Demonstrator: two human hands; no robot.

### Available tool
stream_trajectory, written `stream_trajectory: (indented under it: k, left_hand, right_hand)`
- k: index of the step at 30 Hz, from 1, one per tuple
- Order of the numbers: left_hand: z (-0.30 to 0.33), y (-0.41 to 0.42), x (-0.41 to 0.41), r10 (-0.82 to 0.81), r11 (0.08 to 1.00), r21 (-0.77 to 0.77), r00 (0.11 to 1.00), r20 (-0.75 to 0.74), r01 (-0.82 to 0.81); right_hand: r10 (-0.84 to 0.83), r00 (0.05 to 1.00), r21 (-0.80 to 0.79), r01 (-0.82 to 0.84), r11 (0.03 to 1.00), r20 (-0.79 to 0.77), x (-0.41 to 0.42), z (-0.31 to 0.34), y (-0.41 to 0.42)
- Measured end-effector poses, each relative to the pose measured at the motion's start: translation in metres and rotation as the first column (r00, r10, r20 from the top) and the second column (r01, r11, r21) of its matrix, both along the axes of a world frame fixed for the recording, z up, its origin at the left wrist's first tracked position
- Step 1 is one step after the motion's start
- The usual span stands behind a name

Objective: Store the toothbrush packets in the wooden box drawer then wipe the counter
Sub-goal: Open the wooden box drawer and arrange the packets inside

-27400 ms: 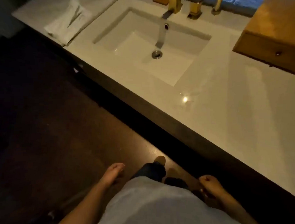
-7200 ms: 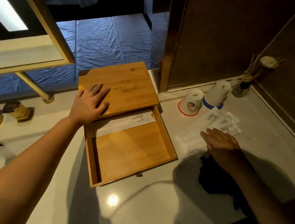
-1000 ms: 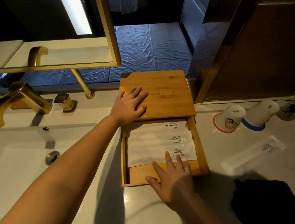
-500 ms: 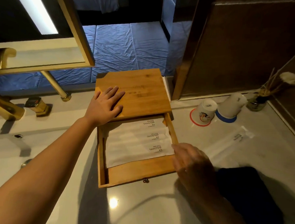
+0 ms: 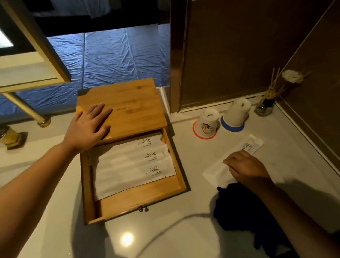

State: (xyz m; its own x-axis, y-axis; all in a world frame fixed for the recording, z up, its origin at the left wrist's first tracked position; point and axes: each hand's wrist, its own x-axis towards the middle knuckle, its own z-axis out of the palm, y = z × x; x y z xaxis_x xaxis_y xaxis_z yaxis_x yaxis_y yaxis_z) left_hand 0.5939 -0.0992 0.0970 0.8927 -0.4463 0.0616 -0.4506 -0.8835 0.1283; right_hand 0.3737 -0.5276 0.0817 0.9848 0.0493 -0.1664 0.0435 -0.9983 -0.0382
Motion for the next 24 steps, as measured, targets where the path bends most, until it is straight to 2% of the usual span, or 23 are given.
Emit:
stream_trajectory:
  k: [4,8,10,12,16,18,20,22,24]
  left_hand:
    - [0.000,0.000,0.000,0.000,1.000,0.004,1.000,0.003,0.000]
    - [0.000,0.000,-0.001,0.007,1.000,0.001,1.000,-0.001,-0.007]
    - [0.001,-0.001,-0.001,0.008,1.000,0.002,1.000,-0.006,-0.008]
    - [0.001,-0.002,-0.002,0.008,1.000,0.002,1.000,-0.004,-0.008]
    - [0.002,-0.001,-0.002,0.002,1.000,-0.010,1.000,0.001,-0.002]
    - [0.002,-0.001,-0.003,0.000,1.000,-0.016,1.000,0.004,0.000]
    - [0.002,-0.001,-0.003,0.002,1.000,-0.011,1.000,0.009,-0.002]
    - [0.002,-0.001,-0.002,0.002,1.000,-0.006,1.000,0.007,-0.002]
    - [0.002,0.000,-0.002,-0.002,1.000,-0.007,1.000,0.003,0.002]
  right_hand:
    - [-0.041,0.998,0.058,0.039,0.998,0.042,0.009,0.002,0.014]
    - [0.010,0.998,0.167,-0.020,0.986,0.064,0.007,0.002,0.031]
    - [0.028,0.992,0.196,-0.052,0.979,0.127,-0.001,0.001,0.033]
    - [0.024,0.979,0.195,-0.064,0.979,0.200,-0.008,0.000,0.028]
    - [0.055,0.966,0.167,-0.099,0.981,0.253,-0.012,-0.003,0.022]
    - [0.019,0.982,0.223,-0.062,0.973,0.190,-0.008,-0.004,0.018]
    - [-0.099,0.994,0.324,0.080,0.943,0.044,-0.002,-0.006,0.013]
    - [-0.120,0.990,0.310,0.138,0.941,-0.076,0.004,-0.008,0.010]
    - [-0.129,0.989,0.263,0.143,0.954,-0.070,0.006,-0.010,0.012]
